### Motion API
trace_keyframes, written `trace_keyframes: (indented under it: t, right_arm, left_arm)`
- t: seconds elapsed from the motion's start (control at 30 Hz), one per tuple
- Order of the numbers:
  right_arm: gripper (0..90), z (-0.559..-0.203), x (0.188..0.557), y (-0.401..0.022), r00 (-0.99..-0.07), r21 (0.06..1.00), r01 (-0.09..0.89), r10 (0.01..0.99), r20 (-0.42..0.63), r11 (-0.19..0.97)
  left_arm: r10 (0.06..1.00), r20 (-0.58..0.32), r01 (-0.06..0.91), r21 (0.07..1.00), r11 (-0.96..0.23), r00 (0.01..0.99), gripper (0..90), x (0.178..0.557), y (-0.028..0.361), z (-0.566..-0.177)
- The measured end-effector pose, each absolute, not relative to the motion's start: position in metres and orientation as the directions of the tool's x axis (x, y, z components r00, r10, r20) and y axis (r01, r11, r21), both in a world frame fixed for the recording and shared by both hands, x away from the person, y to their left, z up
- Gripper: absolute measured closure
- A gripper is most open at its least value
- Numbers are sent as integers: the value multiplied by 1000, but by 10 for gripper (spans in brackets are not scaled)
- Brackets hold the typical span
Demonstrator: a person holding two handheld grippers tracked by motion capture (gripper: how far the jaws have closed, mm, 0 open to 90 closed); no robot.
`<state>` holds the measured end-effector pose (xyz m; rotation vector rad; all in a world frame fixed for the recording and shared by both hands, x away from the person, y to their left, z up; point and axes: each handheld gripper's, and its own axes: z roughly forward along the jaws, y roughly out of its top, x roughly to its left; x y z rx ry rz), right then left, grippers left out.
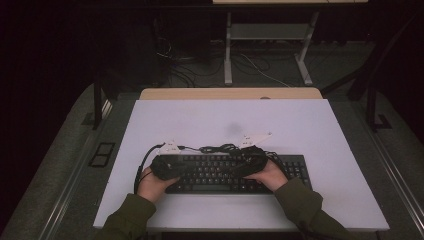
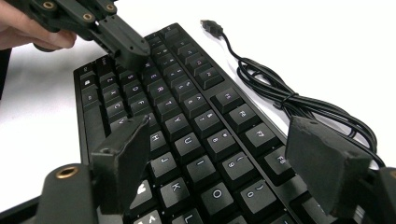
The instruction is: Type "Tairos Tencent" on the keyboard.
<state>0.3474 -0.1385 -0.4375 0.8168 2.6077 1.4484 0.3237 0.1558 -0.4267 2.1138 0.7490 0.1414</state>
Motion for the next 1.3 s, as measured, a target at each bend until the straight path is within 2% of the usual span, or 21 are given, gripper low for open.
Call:
trace_keyframes:
  t: [1.3]
  right_arm:
    - [212, -438, 347, -137, -860, 802, 421, 468, 203, 425]
  left_arm:
    - [551, -162, 464, 752, -468, 818, 890, 329, 148, -437]
